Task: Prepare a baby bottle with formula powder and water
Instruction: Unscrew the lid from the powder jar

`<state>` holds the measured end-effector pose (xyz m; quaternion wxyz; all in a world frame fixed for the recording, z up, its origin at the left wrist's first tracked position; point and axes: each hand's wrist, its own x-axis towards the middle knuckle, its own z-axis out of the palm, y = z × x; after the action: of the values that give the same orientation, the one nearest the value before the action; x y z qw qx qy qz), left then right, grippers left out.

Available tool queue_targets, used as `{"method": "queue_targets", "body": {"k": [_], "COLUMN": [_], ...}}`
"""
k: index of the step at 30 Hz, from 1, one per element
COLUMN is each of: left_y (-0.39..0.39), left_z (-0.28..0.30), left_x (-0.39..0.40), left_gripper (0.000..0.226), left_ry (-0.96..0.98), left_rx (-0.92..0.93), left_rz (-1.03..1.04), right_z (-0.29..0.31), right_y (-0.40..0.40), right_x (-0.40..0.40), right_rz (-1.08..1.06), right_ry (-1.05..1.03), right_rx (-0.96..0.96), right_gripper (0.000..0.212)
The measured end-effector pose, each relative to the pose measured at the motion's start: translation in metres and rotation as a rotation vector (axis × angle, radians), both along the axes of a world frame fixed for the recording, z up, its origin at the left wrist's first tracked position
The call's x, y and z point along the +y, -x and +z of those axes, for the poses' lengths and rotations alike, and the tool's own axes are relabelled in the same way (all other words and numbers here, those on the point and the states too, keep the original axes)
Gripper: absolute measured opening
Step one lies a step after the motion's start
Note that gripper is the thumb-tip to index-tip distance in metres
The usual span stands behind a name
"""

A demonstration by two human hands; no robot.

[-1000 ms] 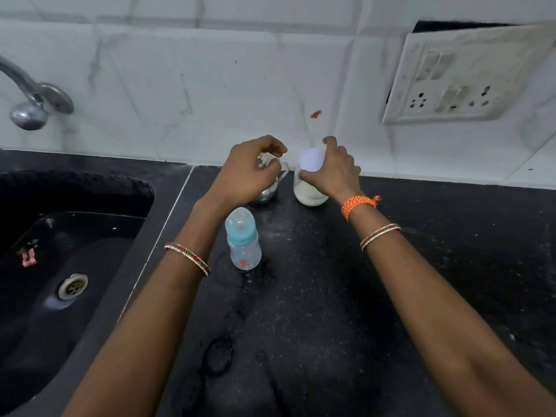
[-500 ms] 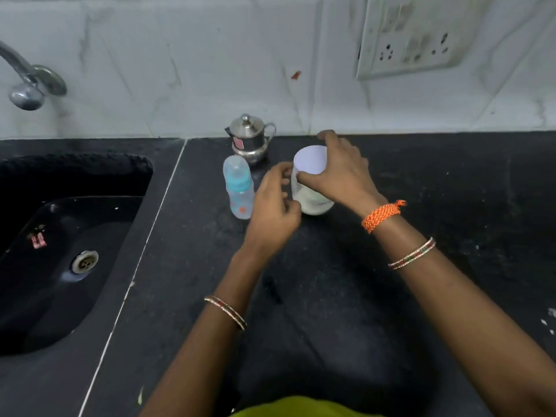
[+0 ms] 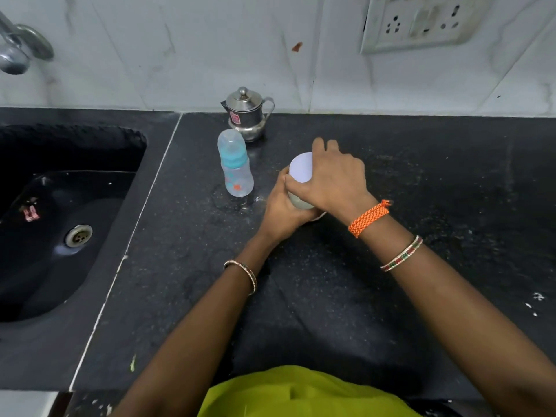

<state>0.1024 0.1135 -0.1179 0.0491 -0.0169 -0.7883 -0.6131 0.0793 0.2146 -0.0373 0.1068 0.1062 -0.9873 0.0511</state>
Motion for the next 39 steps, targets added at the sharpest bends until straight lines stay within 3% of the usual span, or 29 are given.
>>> {"method": "queue_targets", "body": {"k": [5,14,21,24,26,30,33,36,39], "left_y": [0.006,0.007,0.012,0.010,0.005,-0.004,-0.001,0.001,0.006], "left_z": [0.001,-0.001,-0.004,-0.003,-0.006,-0.007,-0.006,-0.007,0.003], "left_x": [-0.003,-0.001,-0.003,-0.002,0.007,0.026,0.020,0.012,-0.001], "left_gripper": [0.084,0.078,0.082,0.087,0.093,0.084,0.081,0.085,0.078], "left_ry": [0.053,0.077,0.083,0.065,0.021,-0.162,-0.126,-0.068,0.052], "left_rx": [-0.025,0.014,-0.016,-0.023,0.041,0.060,0.025,-0.012,-0.055], "left_rz": [0.015,0.063,0.027,-0.044,0.019,0.207,0.218,0.220,0.040], "right_z": [0.002,-0.001,0.003,0.007,0.005,-0.004,-0.006,-0.006,0.001], "right_y": [0.008,0.019,0.029,0.023,0.015,0.001,-0.002,0.002,0.013], "right_x": [0.009,0.021,0.031,0.027,0.014,-0.005,-0.002,0.000,0.015], "right_rz": [0.096,0.220,0.357,0.308,0.191,0.037,0.036,0.154,0.410], "right_ry": [-0.021,0.025,0.041,-0.086,-0.132,-0.066,-0.004,-0.004,-0.099], "right_rx": [-0.001,0.006,-0.092,-0.058,-0.013,0.001,0.032,0.062,-0.016], "right_gripper": [0.068,0.071,0.065,0.059,0.061,0.062,0.058,0.059,0.060]}}
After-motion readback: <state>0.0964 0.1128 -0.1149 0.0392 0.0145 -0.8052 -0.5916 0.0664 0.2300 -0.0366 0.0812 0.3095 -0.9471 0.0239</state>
